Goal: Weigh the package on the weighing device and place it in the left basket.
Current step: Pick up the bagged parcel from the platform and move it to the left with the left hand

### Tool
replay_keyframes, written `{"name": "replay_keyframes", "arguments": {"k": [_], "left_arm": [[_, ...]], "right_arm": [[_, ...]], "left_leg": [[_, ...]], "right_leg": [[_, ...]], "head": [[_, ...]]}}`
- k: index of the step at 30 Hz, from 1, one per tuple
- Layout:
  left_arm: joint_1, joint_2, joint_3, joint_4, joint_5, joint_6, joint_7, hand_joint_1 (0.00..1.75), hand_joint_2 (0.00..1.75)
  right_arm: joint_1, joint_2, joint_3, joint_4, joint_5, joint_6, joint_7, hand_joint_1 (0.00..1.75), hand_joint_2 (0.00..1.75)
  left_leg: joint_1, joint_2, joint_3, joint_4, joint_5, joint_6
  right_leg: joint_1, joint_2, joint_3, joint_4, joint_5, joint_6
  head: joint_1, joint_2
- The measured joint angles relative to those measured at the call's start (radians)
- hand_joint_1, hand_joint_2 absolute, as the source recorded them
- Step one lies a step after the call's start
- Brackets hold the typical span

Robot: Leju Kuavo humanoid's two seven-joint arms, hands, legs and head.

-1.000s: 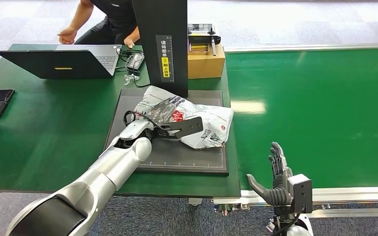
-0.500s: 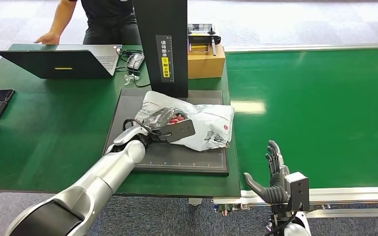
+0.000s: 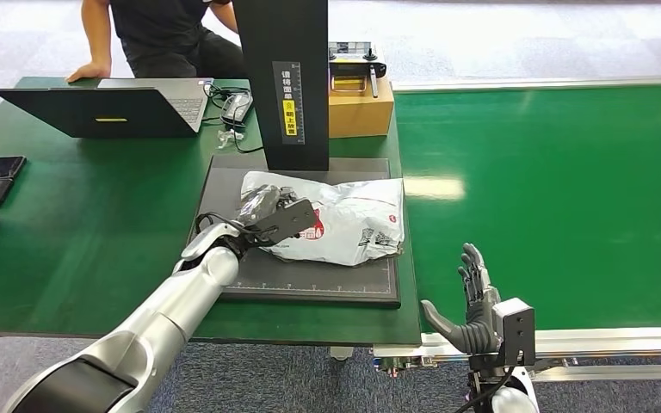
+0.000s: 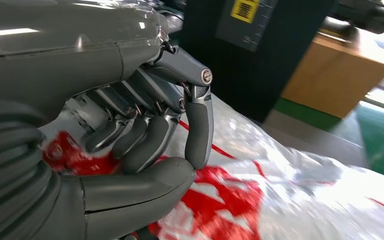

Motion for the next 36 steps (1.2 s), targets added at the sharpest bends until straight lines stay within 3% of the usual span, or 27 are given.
{"name": "replay_keyframes", "arguments": {"k": [1,4,5,12,18,22,29,36], "left_arm": [[0.0,0.007,0.003,0.0,-0.006,0.01,0.01,1.42,1.75],[0.002,0.034,0.015,0.0,-0.009,0.017,0.023,0.11,1.75],[0.005,0.043,0.021,0.0,-0.002,0.013,0.02,0.0,1.75],[0.019,0.069,0.068,-0.004,0.058,-0.037,-0.033,0.0,1.75],[0.026,0.07,0.13,-0.028,0.223,-0.221,-0.092,0.0,1.75],[0.029,0.07,0.154,-0.034,0.269,-0.279,-0.108,0.0,1.75],[0.042,0.064,0.184,-0.054,0.359,-0.322,-0.144,0.0,1.75],[0.059,0.061,0.176,-0.096,0.349,-0.334,-0.162,0.0,1.75]], "right_arm": [[0.0,0.0,0.0,0.001,0.0,0.0,0.0,0.0,1.75],[-0.001,0.0,0.0,0.005,-0.003,0.0,-0.001,0.0,1.75],[-0.001,0.0,0.0,0.007,-0.006,0.0,-0.002,0.0,1.75],[-0.004,0.0,0.001,0.015,-0.011,0.0,-0.005,0.0,1.75],[-0.005,0.0,0.001,0.015,-0.011,0.0,-0.006,0.0,1.75],[-0.005,0.0,0.001,0.015,-0.011,0.001,-0.006,0.0,1.75],[-0.005,0.0,0.001,0.015,-0.011,0.001,-0.006,0.0,1.75],[-0.005,0.0,0.001,0.015,-0.009,0.0,-0.006,0.0,1.75]], "left_leg": [[0.0,0.0,0.0,0.0,0.0,0.0],[0.0,0.0,0.0,0.0,0.0,0.0],[0.0,0.0,0.0,0.0,0.0,0.0],[0.0,0.0,0.0,0.0,0.0,0.0],[0.0,0.0,0.0,0.0,0.0,0.0],[0.0,0.0,0.0,0.0,0.0,0.0],[0.0,0.0,0.0,0.0,0.0,0.0],[0.0,0.0,0.0,0.0,0.0,0.0]], "right_leg": [[0.0,0.0,0.0,0.0,0.0,0.0],[0.0,0.0,0.0,0.0,0.0,0.0],[0.0,0.0,0.0,0.0,0.0,0.0],[0.0,0.0,0.0,0.0,0.0,0.0],[0.0,0.0,0.0,0.0,0.0,0.0],[0.0,0.0,0.0,0.0,0.0,0.0],[0.0,0.0,0.0,0.0,0.0,0.0],[0.0,0.0,0.0,0.0,0.0,0.0]], "head": [[0.0,0.0],[0.0,0.0],[0.0,0.0],[0.0,0.0],[0.0,0.0],[0.0,0.0],[0.0,0.0],[0.0,0.0]]}}
